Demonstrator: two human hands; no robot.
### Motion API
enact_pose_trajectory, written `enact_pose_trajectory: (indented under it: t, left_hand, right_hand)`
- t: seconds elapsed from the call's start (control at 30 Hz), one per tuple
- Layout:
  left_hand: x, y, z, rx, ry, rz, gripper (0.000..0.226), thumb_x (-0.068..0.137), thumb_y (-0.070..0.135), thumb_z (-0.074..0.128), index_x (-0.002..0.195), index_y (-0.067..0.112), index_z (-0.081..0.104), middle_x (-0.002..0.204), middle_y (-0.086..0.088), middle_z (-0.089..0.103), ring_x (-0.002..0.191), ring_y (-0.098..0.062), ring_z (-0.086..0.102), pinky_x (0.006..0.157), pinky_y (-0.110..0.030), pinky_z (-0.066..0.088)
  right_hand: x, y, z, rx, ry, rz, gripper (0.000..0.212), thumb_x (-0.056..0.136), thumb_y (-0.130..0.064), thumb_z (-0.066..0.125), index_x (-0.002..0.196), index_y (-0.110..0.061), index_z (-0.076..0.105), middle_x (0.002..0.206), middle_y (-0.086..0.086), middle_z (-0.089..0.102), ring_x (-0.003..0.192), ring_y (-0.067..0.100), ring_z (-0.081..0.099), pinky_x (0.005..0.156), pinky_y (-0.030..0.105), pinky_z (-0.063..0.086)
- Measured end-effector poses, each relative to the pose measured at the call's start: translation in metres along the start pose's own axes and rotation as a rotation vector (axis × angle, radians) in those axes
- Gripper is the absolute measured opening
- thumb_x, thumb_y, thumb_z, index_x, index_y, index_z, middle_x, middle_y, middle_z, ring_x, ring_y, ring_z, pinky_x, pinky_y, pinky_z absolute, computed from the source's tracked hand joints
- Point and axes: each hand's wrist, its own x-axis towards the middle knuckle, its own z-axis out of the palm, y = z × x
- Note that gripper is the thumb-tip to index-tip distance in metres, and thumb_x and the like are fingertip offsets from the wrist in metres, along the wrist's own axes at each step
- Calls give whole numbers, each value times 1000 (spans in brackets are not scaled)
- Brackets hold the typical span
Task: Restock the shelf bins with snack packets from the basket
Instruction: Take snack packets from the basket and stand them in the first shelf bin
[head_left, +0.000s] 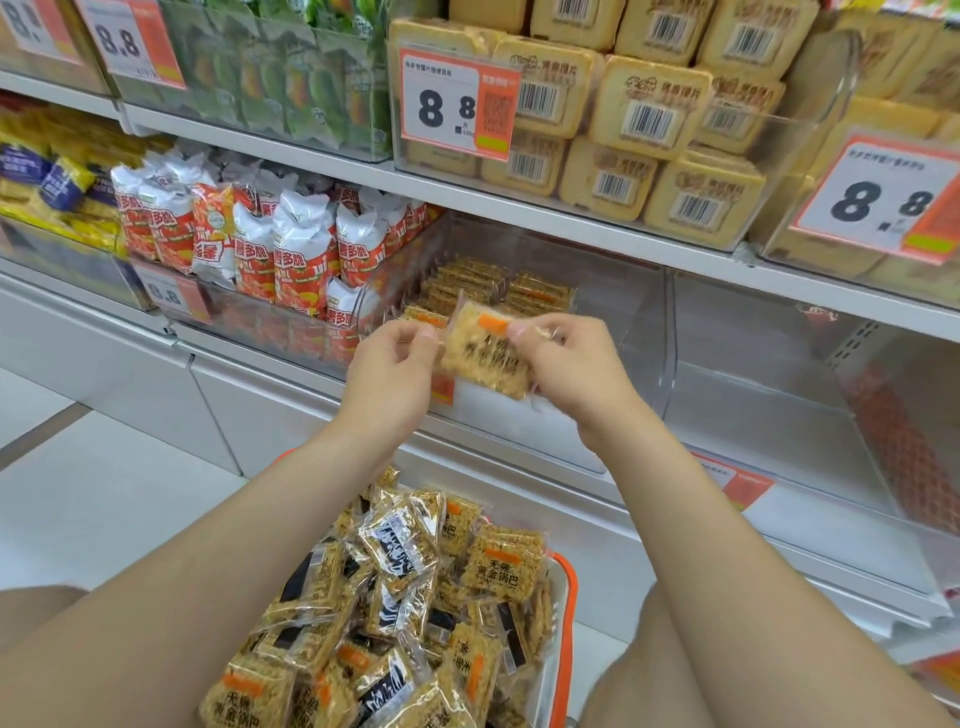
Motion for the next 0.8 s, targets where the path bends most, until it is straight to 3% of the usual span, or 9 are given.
enact_pose_trajectory:
  t: [0.07, 0.13, 0.2, 0.3, 0.43, 0.6, 0.8]
  left_hand:
    - [3, 2, -1, 185, -3, 102, 16, 105, 23, 56, 115, 27, 69, 110, 11, 71, 105, -11, 66, 100, -45, 54]
    - [4, 3, 0, 447, -51, 191, 24, 100, 16, 59, 117, 30, 68, 119, 9, 66, 114, -18, 60, 105, -47, 48]
    - [2, 2, 3, 748, -119, 253, 34, 97, 17, 59, 125, 35, 63, 134, 6, 54, 127, -25, 47, 106, -47, 38]
    - [2, -4, 8, 961, -155, 329, 42, 96, 18, 59, 133, 38, 57, 138, 5, 45, 128, -27, 35, 102, -47, 31]
    - [6, -9, 11, 1046, -131, 402, 42, 95, 19, 60, 132, 38, 59, 134, 4, 45, 120, -29, 34, 100, -46, 32]
    - [11, -13, 14, 1070, -128, 427, 36, 96, 22, 60, 128, 38, 61, 132, 4, 47, 117, -29, 32, 99, -47, 34]
    - [12, -14, 16, 1080, -125, 443, 36, 95, 21, 59, 127, 36, 63, 130, 3, 46, 116, -30, 31, 96, -45, 33]
  right_hand:
    - [16, 6, 0, 53, 172, -54, 18, 100, -39, 67, 109, -26, 76, 99, -3, 74, 94, 17, 67, 79, 37, 55]
    - [32, 15, -1, -41, 246, -76, 29, 101, -36, 66, 125, -21, 72, 112, -2, 73, 105, 18, 65, 92, 37, 53]
    - [49, 26, 0, -170, 245, -24, 40, 101, -34, 65, 135, -14, 67, 129, 7, 69, 121, 26, 62, 97, 33, 49]
    - [71, 40, 5, -324, 190, 99, 45, 99, -35, 69, 137, -10, 64, 136, 16, 63, 124, 35, 59, 94, 35, 48]
    - [88, 43, 12, -486, 179, 168, 49, 88, -41, 82, 123, -11, 65, 137, 11, 55, 109, 35, 61, 82, 35, 47]
    - [95, 40, 16, -444, 222, 227, 59, 89, -5, 73, 140, -8, 42, 144, 21, 37, 119, 37, 56, 97, 38, 48]
    - [99, 40, 22, -274, 205, 246, 53, 88, -9, 75, 134, -11, 48, 125, 9, 57, 115, 30, 61, 81, 31, 48]
